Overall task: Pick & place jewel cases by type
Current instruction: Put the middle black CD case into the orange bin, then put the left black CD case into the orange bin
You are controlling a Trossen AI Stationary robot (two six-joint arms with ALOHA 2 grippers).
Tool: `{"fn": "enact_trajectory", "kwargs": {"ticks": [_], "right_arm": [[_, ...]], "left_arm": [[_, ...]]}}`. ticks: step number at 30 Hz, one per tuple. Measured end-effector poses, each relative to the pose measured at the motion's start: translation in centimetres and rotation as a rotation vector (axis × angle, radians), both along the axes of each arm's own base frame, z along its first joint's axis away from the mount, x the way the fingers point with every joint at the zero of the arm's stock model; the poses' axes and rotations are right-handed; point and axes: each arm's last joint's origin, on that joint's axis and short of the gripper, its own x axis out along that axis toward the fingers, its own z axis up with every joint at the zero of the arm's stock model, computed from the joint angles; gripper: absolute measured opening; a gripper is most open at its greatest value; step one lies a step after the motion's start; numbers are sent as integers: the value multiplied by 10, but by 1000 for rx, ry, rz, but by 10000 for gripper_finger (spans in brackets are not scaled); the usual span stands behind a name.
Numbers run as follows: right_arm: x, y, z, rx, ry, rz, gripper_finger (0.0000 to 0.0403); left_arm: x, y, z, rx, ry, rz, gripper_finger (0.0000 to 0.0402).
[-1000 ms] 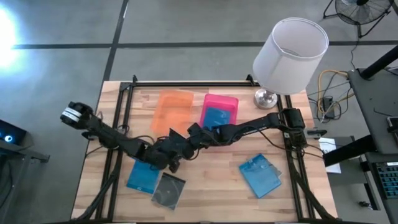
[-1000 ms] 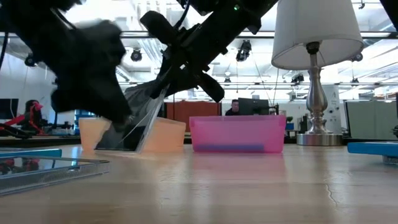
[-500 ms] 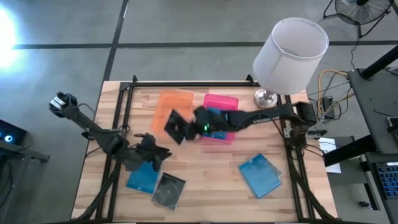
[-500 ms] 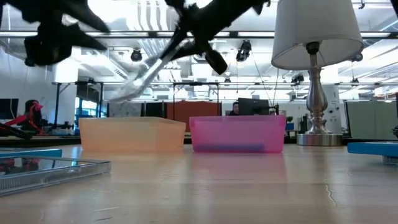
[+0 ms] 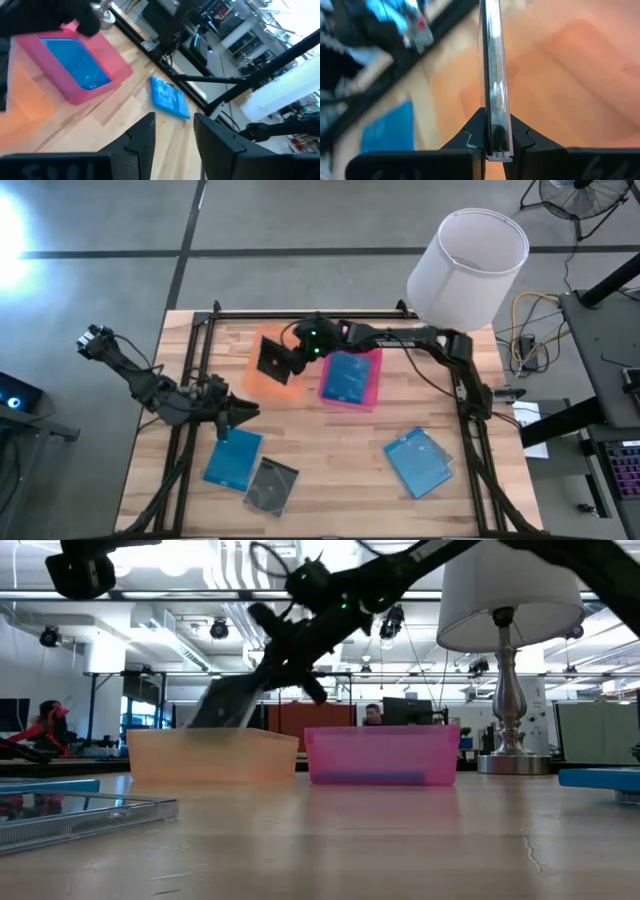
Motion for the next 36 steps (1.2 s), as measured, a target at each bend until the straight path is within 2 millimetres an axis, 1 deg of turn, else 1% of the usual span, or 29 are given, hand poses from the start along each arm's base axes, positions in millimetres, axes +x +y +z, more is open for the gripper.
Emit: {"fn": "enact_trajectory", "kwargs": {"ticks": [2, 4, 7, 9, 12, 15, 17, 19, 21, 23, 25, 27, 29, 30, 32, 36], "right_arm": [[6, -9, -9, 17, 64, 47, 22], [12, -20, -16, 73, 112, 74, 27], [18, -34, -15, 106, 173, 61, 53], [23, -40, -16, 112, 195, 53, 85], [32, -42, -16, 100, 202, 46, 143], [37, -40, -5, 83, 176, 49, 201], [36, -38, -1, 71, 195, 60, 233], [34, -37, -1, 8, 237, 59, 261], [32, -32, 0, -97, 322, 31, 283], [32, -24, 10, -249, 383, -27, 297], [32, -10, 28, -380, 397, -66, 308], [32, 8, 45, -429, 363, -32, 314], [33, 28, 54, -397, 332, 29, 316], [33, 39, 55, -363, 326, 68, 317], [33, 62, 52, -291, 337, 133, 314], [28, 109, 43, -285, 436, 185, 300]], "left_arm": [[-3, 2, 1, -4, -3, -4, 117], [-4, 3, 1, -4, -2, -6, 117], [-4, 2, 0, -1, 8, -17, 117], [-4, 2, -1, 2, 20, -28, 117], [-3, 1, -3, 5, 35, -31, 117], [-4, 1, -4, 7, 46, -39, 117], [-4, 1, -4, 10, 50, -40, 117], [-4, 1, -5, 17, 57, -42, 117], [-4, 1, -6, 22, 66, -43, 117], [-4, 2, -7, 27, 76, -43, 117], [-4, 2, -8, 28, 85, -41, 117], [-5, 2, -9, 33, 95, -41, 117], [-6, 2, -12, 33, 126, -38, 117], [-7, 3, -15, 28, 152, -32, 117], [-8, 3, -22, 10, 221, -30, 117], [-4, -3, -35, -24, 347, -95, 117]]}}
